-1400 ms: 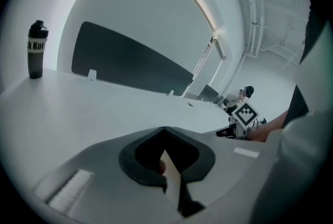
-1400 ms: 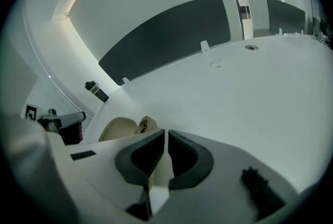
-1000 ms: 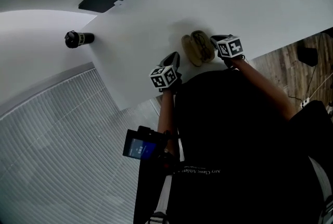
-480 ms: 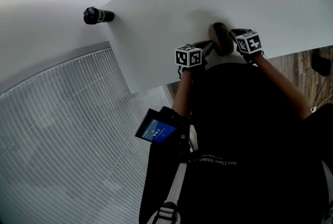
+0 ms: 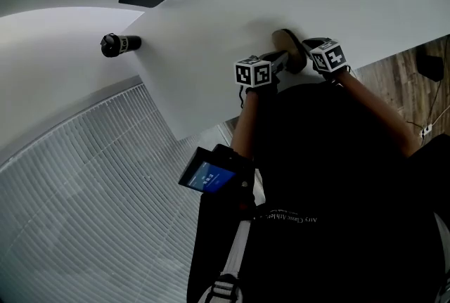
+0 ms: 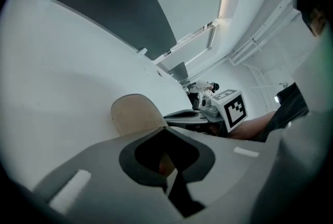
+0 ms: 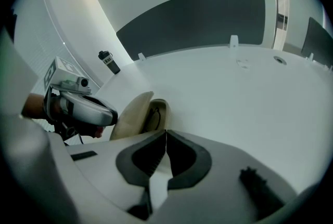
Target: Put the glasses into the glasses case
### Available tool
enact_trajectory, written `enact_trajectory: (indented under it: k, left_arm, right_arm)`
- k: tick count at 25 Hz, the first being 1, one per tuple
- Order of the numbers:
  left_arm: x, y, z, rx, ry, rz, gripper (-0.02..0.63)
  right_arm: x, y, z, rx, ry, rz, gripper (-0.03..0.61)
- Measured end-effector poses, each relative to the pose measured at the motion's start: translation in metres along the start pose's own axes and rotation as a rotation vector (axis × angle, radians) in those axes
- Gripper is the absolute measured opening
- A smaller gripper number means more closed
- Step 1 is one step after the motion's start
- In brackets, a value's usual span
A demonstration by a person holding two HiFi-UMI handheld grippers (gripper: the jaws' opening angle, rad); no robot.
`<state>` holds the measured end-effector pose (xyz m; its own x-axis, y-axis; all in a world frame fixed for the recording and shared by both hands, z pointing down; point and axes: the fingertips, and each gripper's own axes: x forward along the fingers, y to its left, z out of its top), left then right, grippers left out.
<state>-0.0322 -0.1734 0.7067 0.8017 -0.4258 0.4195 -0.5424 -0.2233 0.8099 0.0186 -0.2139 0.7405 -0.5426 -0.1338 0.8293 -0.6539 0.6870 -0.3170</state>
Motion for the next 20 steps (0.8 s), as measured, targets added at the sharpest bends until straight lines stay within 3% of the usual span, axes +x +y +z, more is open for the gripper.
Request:
enact_trajectory:
  k: [6,9,15,20]
  left_arm:
    - [0.025,0.002,-0.002,-0.007,0.038,0.041,0.008]
    - [0.032,-0.001,-0.003,0.044,0.06,0.07,0.008]
    - [0.034,0.001,-0.002,0.045,0.04,0.117,0.006]
    - [0.036,-0.001,-0.002,0.152,0.073,0.218,0.008]
  right_arm:
    - [-0.023,-0.024,-0.019,0.066,-0.033,-0.03,0.011]
    - [-0.033,-0.033,-0.032,0.098,-0.039,-0.054,0.011]
    - [-0.044,-0.042,-0.043,0.155,-0.075,-0.057,0.011]
    - [-0.065,-0.039,-0.035,0.204,-0.169,-0.013,0.011]
